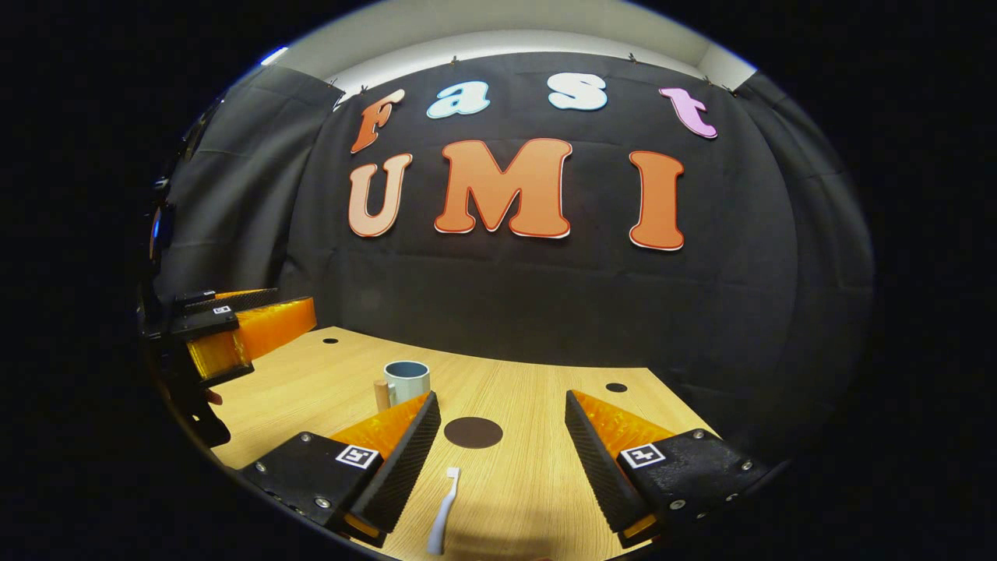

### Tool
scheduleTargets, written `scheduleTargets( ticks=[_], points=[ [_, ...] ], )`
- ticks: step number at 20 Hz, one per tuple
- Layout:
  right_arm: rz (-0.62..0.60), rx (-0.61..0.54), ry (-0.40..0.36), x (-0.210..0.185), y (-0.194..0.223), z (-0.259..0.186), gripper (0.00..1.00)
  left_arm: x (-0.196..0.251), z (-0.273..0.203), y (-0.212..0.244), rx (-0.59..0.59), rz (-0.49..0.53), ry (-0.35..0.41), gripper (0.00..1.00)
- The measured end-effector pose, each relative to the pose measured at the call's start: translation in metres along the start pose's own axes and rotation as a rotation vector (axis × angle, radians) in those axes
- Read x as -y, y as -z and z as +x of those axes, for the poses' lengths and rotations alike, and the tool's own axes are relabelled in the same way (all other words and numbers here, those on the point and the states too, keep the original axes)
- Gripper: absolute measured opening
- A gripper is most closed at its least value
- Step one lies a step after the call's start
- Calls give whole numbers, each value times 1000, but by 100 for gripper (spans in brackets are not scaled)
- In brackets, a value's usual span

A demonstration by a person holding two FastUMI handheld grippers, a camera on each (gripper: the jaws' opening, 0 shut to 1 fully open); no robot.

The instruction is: Put the toothbrush and toothpaste on the desktop into the cup, then pick up the cup and place it on the coaster on the desktop.

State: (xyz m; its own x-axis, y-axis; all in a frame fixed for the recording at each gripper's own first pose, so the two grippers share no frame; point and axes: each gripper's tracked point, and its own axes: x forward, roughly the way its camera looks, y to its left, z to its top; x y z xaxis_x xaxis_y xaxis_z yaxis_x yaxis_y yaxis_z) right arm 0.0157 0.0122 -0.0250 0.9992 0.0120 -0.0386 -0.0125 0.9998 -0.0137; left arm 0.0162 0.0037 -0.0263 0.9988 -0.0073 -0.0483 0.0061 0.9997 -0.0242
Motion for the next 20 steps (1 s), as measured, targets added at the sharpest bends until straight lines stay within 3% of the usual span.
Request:
scheduleTargets(
  ticks=[9,15,20],
  points=[
    [26,-28,17,11,10,1,97,17,8,52,-184,-19,51,99],
    [75,-73,37,26,27,2,97,37,16,108,-386,-27,87,99],
    [104,-140,56,39,49,7,97,43,14,146,-551,-19,69,99]
  ],
)
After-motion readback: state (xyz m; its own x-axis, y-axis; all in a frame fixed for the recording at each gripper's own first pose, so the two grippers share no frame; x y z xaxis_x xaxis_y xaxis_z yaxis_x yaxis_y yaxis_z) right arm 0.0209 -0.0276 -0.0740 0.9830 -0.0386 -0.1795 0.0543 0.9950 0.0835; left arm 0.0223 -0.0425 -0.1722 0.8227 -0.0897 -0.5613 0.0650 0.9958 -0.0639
